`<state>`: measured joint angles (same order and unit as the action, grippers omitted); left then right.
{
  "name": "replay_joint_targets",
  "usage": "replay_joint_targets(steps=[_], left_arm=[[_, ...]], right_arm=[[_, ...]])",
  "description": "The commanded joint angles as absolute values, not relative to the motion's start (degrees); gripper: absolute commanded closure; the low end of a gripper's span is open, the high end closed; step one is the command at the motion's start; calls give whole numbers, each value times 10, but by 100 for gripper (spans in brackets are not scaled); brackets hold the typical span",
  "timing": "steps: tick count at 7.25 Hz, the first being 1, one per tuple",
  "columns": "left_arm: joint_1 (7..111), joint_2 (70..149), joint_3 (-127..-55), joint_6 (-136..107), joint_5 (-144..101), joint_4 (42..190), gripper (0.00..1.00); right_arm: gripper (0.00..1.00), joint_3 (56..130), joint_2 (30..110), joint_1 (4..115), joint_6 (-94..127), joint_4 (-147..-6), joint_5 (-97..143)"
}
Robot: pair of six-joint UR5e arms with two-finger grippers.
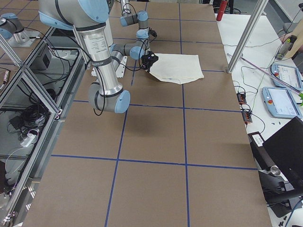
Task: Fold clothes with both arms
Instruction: 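Lift the shirt edges with both grippers and fold them toward the far side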
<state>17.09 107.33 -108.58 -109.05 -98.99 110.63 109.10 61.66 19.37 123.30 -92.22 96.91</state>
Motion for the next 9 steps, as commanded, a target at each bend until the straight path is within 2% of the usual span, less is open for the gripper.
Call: replay_joint_targets(steps=[1,2,4,5,6,9], left_arm=[[159,1073,-1089,-1092,-989,1104,100],[156,1072,-1111,-1093,-990,1103,100],[160,1082,-1214,-1092,-992,1029,100],[191,1085,-1216,-1082,-993,1007,100],[230,1105,-1209,-1062,-993,1005,100],[307,1194,-1097,-1013,-994,1005,100]], right_arm=[[100,1097,619,195,1233,-923,969],[100,1123,633,194,1234,-937,969],[100,1200,645,188,1236,-1008,969],[100,1201,639,200,1230,-1014,969],[100,1197,635,231,1199,-1007,969],[100,1092,553,338,1127,-1005,1028]])
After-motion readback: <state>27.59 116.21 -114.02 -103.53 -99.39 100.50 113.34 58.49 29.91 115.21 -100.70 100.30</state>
